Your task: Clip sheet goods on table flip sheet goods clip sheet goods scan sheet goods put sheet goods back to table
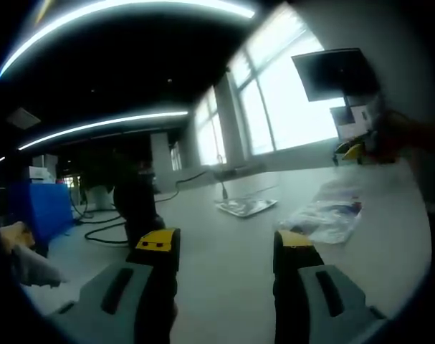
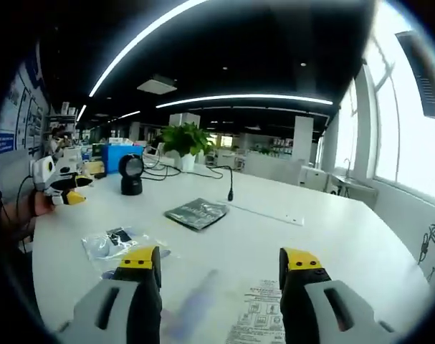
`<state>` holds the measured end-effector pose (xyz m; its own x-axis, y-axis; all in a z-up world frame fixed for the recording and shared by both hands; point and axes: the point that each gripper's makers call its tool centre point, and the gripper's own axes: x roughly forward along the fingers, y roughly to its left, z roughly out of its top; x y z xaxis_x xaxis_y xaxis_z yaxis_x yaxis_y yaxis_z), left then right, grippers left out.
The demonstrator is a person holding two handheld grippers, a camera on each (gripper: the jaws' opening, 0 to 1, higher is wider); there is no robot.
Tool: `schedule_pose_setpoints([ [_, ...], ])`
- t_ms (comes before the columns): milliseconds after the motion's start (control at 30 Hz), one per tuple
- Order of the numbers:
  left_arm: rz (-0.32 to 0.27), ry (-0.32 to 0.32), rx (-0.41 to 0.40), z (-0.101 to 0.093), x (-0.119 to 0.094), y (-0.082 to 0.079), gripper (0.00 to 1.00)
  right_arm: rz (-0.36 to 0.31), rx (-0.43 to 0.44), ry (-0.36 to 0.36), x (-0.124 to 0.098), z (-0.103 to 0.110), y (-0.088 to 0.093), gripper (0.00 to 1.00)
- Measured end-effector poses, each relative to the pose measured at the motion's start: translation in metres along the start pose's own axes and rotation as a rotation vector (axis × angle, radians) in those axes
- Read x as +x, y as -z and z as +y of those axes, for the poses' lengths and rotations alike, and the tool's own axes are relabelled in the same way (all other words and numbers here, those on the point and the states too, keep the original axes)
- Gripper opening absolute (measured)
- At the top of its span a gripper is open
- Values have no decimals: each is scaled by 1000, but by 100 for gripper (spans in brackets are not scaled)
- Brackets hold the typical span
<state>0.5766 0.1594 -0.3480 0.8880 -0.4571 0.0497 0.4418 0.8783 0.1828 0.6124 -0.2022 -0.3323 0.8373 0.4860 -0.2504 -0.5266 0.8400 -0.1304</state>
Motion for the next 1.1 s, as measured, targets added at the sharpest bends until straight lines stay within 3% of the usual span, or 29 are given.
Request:
schedule_pose_setpoints([
  [100,0,-1,2,-3,-1,-2,45,42,-44,-49,1,5,10,52],
  [400,0,1,2,-4,-1,-2,45,182,-80,-130,8,2,52,59],
  [767,4,1,6,0,0,0,45,252,-49,-118,9,0,80,59],
  [1000,5,0,7,2,0,2,45,268,59,-102,7,1,90,60],
  [1100,5,1,9,2,1,2,45,269,64,-84,6,2,90,60],
])
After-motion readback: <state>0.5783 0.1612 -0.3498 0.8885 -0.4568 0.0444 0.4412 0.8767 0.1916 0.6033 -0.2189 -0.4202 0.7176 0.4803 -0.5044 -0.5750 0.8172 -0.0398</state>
